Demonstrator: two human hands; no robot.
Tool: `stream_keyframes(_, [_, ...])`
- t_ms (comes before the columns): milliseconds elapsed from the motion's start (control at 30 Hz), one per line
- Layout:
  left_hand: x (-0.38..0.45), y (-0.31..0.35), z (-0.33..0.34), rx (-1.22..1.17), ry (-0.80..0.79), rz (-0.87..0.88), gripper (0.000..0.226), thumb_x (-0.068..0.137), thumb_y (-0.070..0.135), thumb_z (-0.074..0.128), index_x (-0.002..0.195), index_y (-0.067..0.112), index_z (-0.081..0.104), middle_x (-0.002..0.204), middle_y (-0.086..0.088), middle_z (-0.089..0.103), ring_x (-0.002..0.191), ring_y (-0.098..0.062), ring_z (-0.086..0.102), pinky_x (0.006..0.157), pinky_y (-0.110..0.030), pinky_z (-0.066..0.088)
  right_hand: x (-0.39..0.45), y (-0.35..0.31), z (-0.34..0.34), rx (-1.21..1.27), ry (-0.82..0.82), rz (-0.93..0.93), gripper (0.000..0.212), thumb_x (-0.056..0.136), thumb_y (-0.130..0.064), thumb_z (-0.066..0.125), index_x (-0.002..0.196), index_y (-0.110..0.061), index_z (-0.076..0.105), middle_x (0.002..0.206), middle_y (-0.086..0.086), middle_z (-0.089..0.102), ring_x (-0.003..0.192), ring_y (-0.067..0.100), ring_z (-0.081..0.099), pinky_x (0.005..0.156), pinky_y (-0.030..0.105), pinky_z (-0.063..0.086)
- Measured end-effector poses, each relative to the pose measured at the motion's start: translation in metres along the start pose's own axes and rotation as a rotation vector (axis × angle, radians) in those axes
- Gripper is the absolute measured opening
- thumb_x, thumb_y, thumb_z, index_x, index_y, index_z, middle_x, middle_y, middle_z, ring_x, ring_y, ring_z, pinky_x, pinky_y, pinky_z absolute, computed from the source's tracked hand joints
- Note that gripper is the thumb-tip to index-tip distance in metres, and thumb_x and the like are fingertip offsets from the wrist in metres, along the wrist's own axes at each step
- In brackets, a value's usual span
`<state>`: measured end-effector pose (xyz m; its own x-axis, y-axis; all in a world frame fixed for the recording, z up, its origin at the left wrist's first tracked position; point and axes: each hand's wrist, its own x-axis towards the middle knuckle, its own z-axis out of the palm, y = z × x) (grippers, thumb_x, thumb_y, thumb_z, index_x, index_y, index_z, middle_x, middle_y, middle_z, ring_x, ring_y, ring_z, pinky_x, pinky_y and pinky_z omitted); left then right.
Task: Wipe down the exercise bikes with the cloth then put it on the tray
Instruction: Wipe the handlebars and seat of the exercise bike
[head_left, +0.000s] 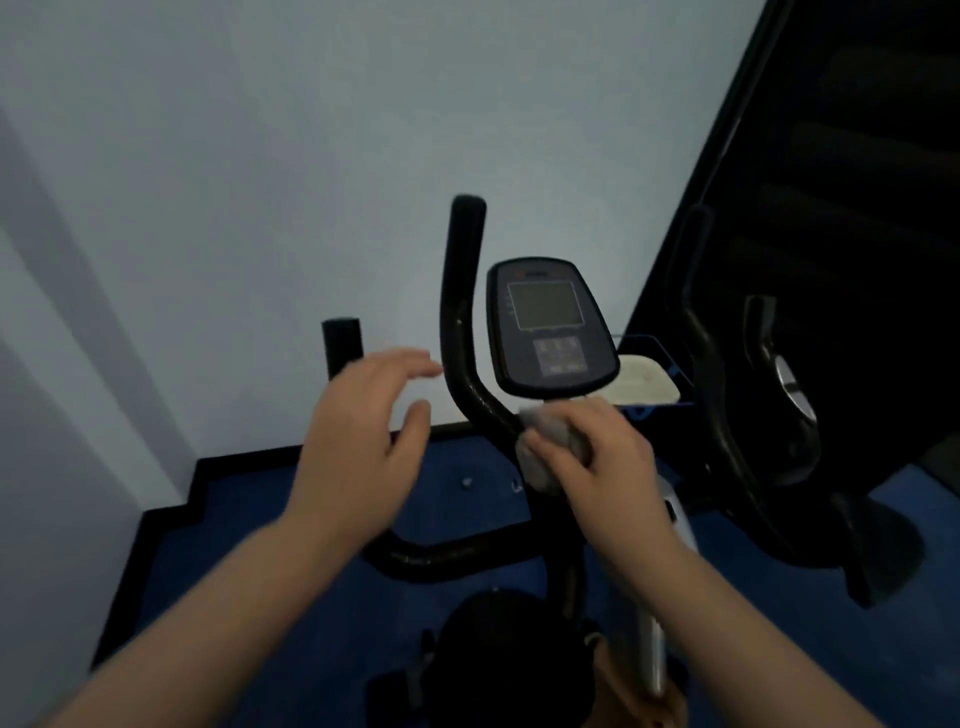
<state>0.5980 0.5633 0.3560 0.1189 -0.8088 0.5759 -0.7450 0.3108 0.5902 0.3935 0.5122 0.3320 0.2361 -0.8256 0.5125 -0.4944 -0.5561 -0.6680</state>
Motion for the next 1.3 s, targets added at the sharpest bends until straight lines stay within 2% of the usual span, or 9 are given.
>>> stream_keyframes(133, [0.056,-0.027,-0.019,0.171,0.098,0.049,0.025,0.089,0.012,0.051,0.109,0.011,0.065,0.113,-0.003,0.065,0.108,-0.019,0.055,0.094,-0.023,0.035,0.064,-0.029,0.036,0.118,-0.047,-0.072,0.022,0.081,-0.017,0.073,0.099,-0.023,0.062,0.101,-0.008,0.060,0.095,0.006,0.056,0.077,0.012,0.042])
stream_keyframes(267, [0.066,-0.054,-0.015,0.164,-0.115,-0.028,0.021,0.097,0.020,0.051,0.110,0.017,0.066,0.110,0.004,0.061,0.107,-0.014,0.053,0.090,-0.024,0.038,0.040,-0.013,0.042,-0.108,-0.131,-0.182,0.020,0.081,-0.019,0.072,0.096,-0.028,0.062,0.103,-0.015,0.050,0.097,0.007,0.045,0.075,0.014,0.038])
stream_keyframes(367, [0.055,-0.064,-0.003,0.217,-0.085,0.017,0.020,0.096,0.021,0.052,0.103,0.016,0.071,0.104,0.005,0.060,0.104,-0.012,0.048,0.084,-0.029,0.044,0.048,-0.007,0.022,-0.114,-0.240,-0.205,0.027,0.077,-0.017,0.075,0.092,-0.035,0.061,0.098,-0.019,0.051,0.092,0.001,0.049,0.074,0.012,0.039])
stream_keyframes(567, [0.056,-0.060,0.004,0.160,0.055,-0.024,0.024,0.098,0.024,0.048,0.093,0.017,0.071,0.090,0.005,0.059,0.093,-0.012,0.047,0.070,-0.027,0.043,0.095,-0.043,0.068,-0.115,-0.035,-0.105,0.017,0.083,-0.024,0.073,0.098,-0.027,0.067,0.109,-0.007,0.051,0.105,0.009,0.043,0.077,0.014,0.040])
stream_keyframes(733, [0.057,-0.060,0.001,0.057,0.040,-0.042,0.028,0.097,0.030,0.044,0.091,0.021,0.070,0.088,0.012,0.056,0.092,-0.004,0.043,0.068,-0.014,0.036,0.064,-0.034,0.039,-0.086,-0.153,-0.118,0.030,0.080,-0.015,0.073,0.095,-0.039,0.064,0.102,-0.019,0.050,0.097,-0.003,0.052,0.079,0.008,0.042])
stream_keyframes(933, [0.057,-0.062,0.002,0.024,0.011,-0.031,0.019,0.096,0.026,0.050,0.090,0.025,0.068,0.085,0.019,0.051,0.090,0.000,0.041,0.064,-0.011,0.033,0.146,-0.065,0.050,-0.035,0.369,-0.203,0.027,0.078,-0.001,0.071,0.099,-0.016,0.067,0.105,-0.002,0.044,0.099,0.002,0.049,0.082,0.005,0.039])
stream_keyframes(1033, [0.056,-0.062,0.001,-0.005,0.007,-0.028,0.022,0.096,0.029,0.048,0.089,0.025,0.068,0.085,0.020,0.052,0.090,-0.001,0.042,0.066,-0.012,0.035,0.138,-0.049,0.067,-0.165,0.279,-0.179,0.031,0.074,0.006,0.069,0.097,-0.014,0.066,0.105,-0.003,0.043,0.101,0.018,0.049,0.083,0.017,0.043])
stream_keyframes(1133, [0.056,-0.060,0.000,-0.013,0.012,-0.046,0.020,0.096,0.027,0.050,0.089,0.025,0.069,0.087,0.018,0.056,0.093,-0.002,0.042,0.066,-0.013,0.037,0.105,-0.032,0.061,-0.171,0.028,-0.126,0.028,0.076,0.003,0.069,0.093,-0.018,0.065,0.104,-0.005,0.049,0.099,0.004,0.051,0.084,0.015,0.042])
stream_keyframes(1300, [0.056,-0.059,0.000,-0.007,0.016,-0.055,0.017,0.095,0.021,0.054,0.089,0.024,0.069,0.086,0.017,0.055,0.090,0.001,0.040,0.062,-0.011,0.034,0.150,-0.053,0.031,0.226,0.392,-0.092,0.019,0.084,-0.011,0.067,0.094,-0.025,0.061,0.103,0.009,0.057,0.088,-0.005,0.055,0.078,0.010,0.042])
